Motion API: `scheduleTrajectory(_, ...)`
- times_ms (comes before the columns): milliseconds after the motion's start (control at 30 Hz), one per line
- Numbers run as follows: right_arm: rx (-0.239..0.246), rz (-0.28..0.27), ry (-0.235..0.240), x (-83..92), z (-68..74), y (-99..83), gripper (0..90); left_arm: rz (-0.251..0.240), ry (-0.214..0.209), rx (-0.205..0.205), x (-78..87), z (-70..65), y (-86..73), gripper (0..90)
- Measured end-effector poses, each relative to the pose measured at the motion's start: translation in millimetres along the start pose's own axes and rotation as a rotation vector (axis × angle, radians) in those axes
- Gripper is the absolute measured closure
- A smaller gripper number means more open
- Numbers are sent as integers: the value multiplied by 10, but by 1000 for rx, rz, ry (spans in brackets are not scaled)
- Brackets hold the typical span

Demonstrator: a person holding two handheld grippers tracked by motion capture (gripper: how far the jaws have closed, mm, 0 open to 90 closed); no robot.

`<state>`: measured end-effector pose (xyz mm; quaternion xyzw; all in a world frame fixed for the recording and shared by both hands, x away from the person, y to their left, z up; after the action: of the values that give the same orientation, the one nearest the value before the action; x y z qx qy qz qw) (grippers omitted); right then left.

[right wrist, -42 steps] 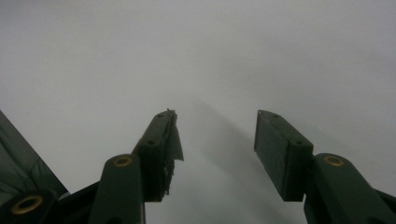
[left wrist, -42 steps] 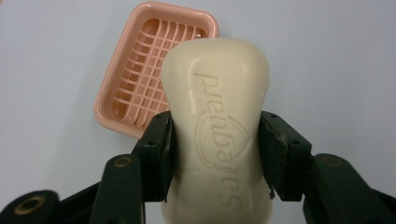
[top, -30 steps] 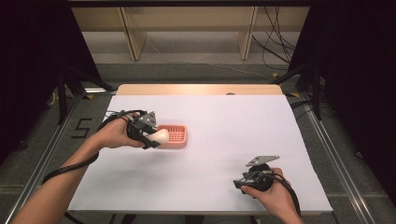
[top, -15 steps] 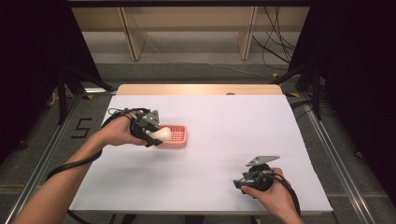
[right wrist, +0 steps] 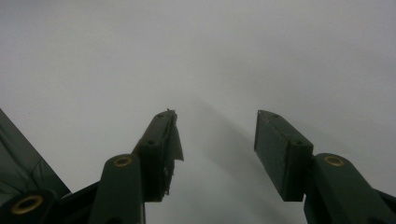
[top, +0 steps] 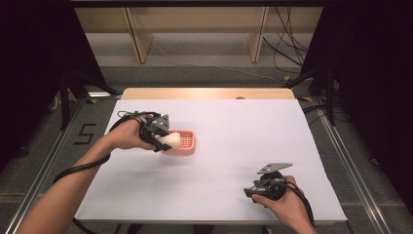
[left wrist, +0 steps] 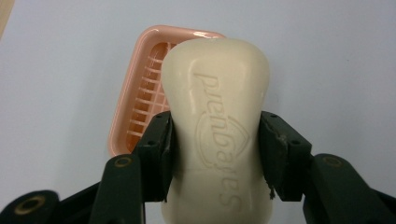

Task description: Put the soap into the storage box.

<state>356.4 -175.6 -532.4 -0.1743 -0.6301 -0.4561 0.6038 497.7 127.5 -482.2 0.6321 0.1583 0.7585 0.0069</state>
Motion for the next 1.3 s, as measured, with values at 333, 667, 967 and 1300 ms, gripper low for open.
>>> scheduleTrajectory(333, -17, 6, -2, 22, -9, -51, 492, 9, 1, -19, -41, 64, 11, 491)
scheduleTrajectory(667, -57, 15, -1, 52, -7, -114, 492, 20, 13, -41, -84, 137, 52, 491)
scheduleTrajectory(967, -44, -3, -8, 56, -29, -118, 492, 14, 35, -71, -132, 217, 88, 491)
scheduleTrajectory(1300, -45, -1, -7, 54, -28, -119, 492, 22, 40, -90, -190, 278, 85, 491)
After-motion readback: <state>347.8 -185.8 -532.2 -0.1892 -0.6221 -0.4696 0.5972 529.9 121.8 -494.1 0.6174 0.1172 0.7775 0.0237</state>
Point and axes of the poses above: each handheld gripper's, and its own axes: x roughly backward along the jaws, y roughly out of its top, z roughly to its left, the point moved 9 cm from there along -x, roughly forward along the jaws, and after that the axes turned 15 degrees about z, right-handed, at the moved point
